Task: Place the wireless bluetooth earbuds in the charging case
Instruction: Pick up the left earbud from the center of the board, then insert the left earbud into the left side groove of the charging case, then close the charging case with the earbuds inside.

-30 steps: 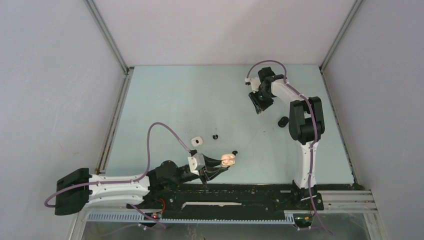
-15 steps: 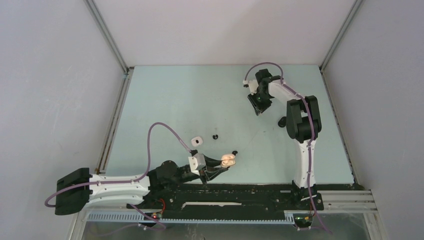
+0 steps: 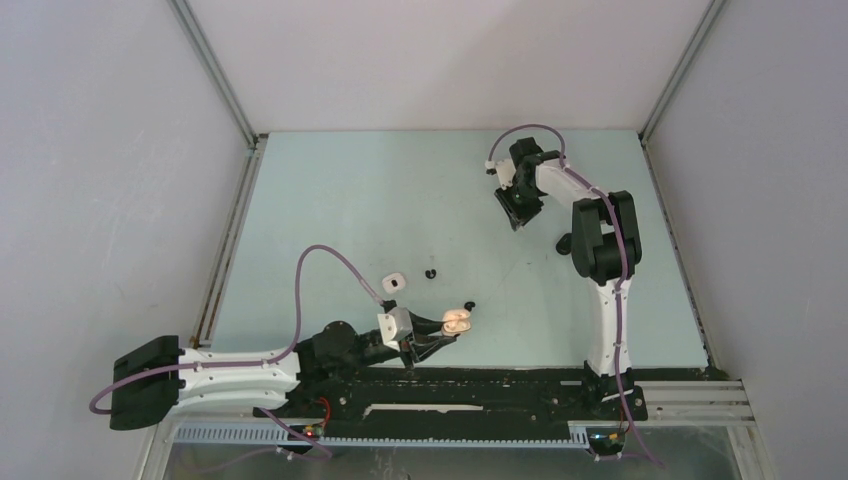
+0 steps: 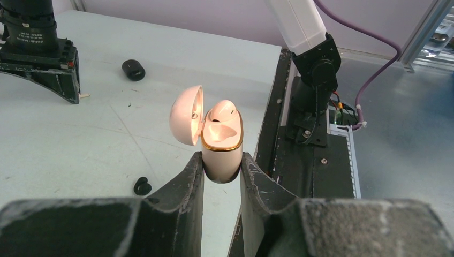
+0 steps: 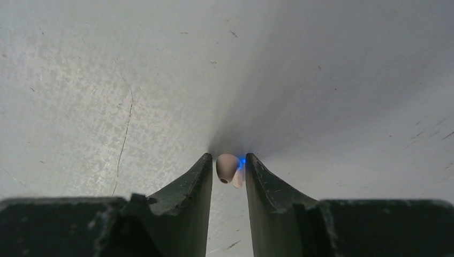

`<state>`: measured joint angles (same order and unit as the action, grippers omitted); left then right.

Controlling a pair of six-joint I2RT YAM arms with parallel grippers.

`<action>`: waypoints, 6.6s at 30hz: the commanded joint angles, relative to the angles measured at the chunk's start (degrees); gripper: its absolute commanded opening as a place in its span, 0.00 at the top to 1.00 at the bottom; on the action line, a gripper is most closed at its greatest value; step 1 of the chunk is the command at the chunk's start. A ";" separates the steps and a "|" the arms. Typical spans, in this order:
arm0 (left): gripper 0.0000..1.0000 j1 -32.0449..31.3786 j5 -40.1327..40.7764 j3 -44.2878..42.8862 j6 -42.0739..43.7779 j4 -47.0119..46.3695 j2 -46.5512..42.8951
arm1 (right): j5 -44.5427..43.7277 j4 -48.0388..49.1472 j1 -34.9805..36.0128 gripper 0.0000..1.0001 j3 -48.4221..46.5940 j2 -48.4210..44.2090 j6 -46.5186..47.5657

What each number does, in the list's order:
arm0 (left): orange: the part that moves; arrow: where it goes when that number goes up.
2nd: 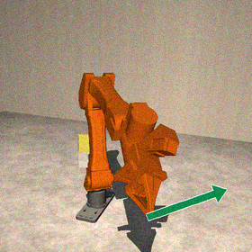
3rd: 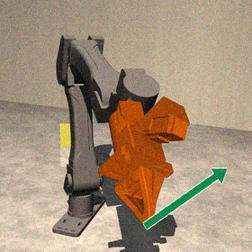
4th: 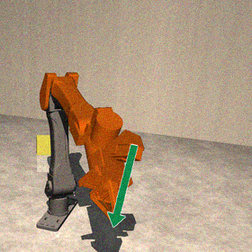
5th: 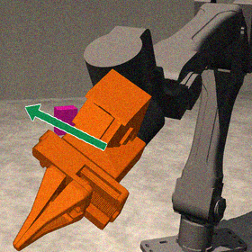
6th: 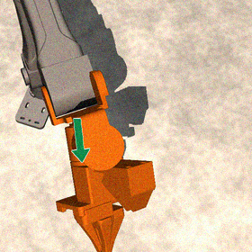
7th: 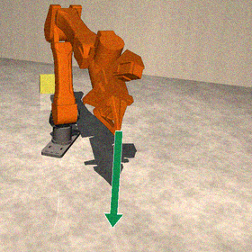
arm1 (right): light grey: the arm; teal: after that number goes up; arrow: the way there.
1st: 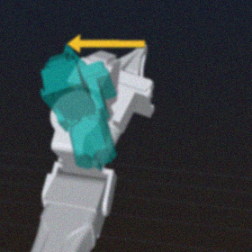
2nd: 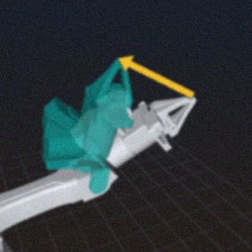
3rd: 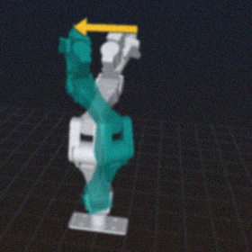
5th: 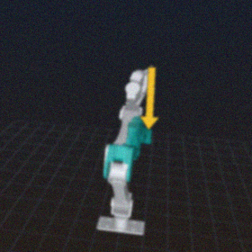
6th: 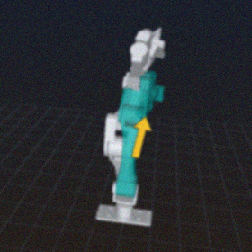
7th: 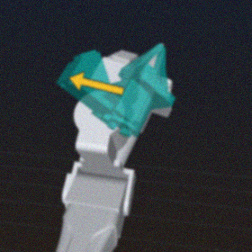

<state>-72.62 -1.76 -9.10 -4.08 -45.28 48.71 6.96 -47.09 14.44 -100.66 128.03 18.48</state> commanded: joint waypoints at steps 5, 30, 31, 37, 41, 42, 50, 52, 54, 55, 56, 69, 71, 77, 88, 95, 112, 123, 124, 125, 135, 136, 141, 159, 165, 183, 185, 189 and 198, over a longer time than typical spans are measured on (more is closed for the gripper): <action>1.00 -0.55 -0.07 -2.70 0.03 0.19 -0.28 | 1.50 -0.68 -0.55 0.73 -1.64 1.31 0.84; 1.00 2.77 5.56 2.28 -5.56 -19.40 6.65 | 49.52 11.77 1.97 1.00 29.82 -52.38 -7.39; 1.00 2.90 5.67 1.60 -5.54 -19.97 7.56 | 51.80 13.56 2.00 1.00 31.10 -54.25 -8.30; 1.00 3.57 5.27 -2.36 -7.19 -29.72 16.82 | 59.87 36.07 4.34 1.00 41.58 -65.62 -18.60; 1.00 4.79 3.56 -4.79 -11.35 -40.92 25.83 | 59.86 50.07 7.20 1.00 48.93 -72.26 -25.53; 1.00 4.84 3.45 -5.43 -11.99 -43.24 27.71 | 59.47 52.40 7.70 1.00 50.16 -73.70 -27.03; 1.00 4.76 3.58 -10.94 -14.19 -45.87 34.24 | 59.28 59.49 9.87 1.00 53.82 -76.48 -33.35; 1.00 4.77 3.69 -12.00 -14.65 -45.93 34.48 | 58.87 58.80 10.14 1.00 54.21 -76.92 -32.29; 1.00 4.77 3.76 -12.80 -15.17 -45.87 34.73 | 58.34 57.08 10.19 1.00 54.26 -77.40 -30.50; 1.00 4.77 3.78 -13.05 -15.45 -45.87 34.95 | 58.14 56.83 10.24 1.00 54.40 -77.59 -29.88; 1.00 4.77 3.74 -13.35 -15.70 -45.87 35.08 | 57.94 56.77 10.21 1.00 54.63 -77.80 -29.52; 1.00 4.77 3.85 -14.89 -16.74 -45.87 36.03 | 57.74 55.63 10.85 1.00 54.78 -77.43 -27.28; 1.00 4.77 3.87 -14.93 -16.82 -45.87 36.01 | 57.65 55.26 10.88 1.00 54.83 -77.32 -26.70; 1.00 4.76 3.52 -15.15 -16.93 -45.87 35.29 | 57.13 54.83 10.96 1.00 55.33 -77.05 -25.21; 1.00 4.77 4.13 -15.02 -16.88 -45.87 34.32 | 57.02 56.50 10.97 1.00 56.61 -76.74 -26.22; 1.00 4.77 4.65 -14.81 -16.75 -45.88 33.71 | 56.72 56.74 11.02 1.00 57.15 -76.52 -26.03; 1.00 4.77 5.78 -14.63 -16.25 -45.90 32.88 | 57.34 57.21 11.10 1.00 57.88 -76.52 -25.96; 1.00 4.77 6.49 -14.33 -15.89 -45.95 32.72 | 59.33 58.87 11.06 1.00 58.30 -76.34 -28.06; 1.00 4.77 6.77 -14.14 -15.80 -45.95 32.62 | 59.47 58.87 11.12 1.00 58.30 -76.42 -28.10; 1.00 4.77 6.91 -13.98 -15.71 -45.96 32.47 | 59.53 58.87 11.14 1.00 58.30 -76.50 -28.13; 1.00 4.77 6.55 -13.74 -14.75 -45.89 31.95 | 57.23 56.81 11.05 1.00 58.30 -76.39 -26.39; 1.00 4.77 6.45 -13.75 -14.66 -45.88 31.97 | 56.30 56.28 10.95 1.00 58.30 -76.47 -25.86; 1.00 4.77 6.67 -13.40 -14.30 -45.94 31.37 | 55.45 55.15 10.65 0.98 58.30 -76.09 -24.61; 1.00 4.77 5.61 -13.03 -14.72 -45.88 31.31 | 55.37 55.53 9.85 0.74 58.30 -76.46 -24.47; 1.00 4.77 5.19 -13.22 -14.91 -45.87 31.93 | 56.02 55.13 9.82 0.61 58.30 -76.75 -23.70; 1.00 4.77 3.70 -11.91 -15.43 -45.88 33.17 | 65.70 49.83 2.72 0.27 50.04 -79.62 -27.85; 1.00 4.77 3.85 -10.86 -15.56 -45.89 32.92 | 64.87 44.31 2.08 0.18 50.07 -79.23 -24.32; 1.00 4.77 4.15 -8.14 -15.59 -45.89 32.08 | 66.39 35.37 0.10 0.15 50.09 -77.82 -15.46; 1.00 4.77 1.41 -3.91 -10.85 -34.38 25.02 | 66.43 24.52 -0.51 0.02 50.80 -74.44 -2.29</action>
<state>-67.90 2.11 -13.02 -18.87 -83.77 78.63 73.49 -18.68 13.93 -48.93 51.88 10.68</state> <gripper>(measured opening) 0.277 0.962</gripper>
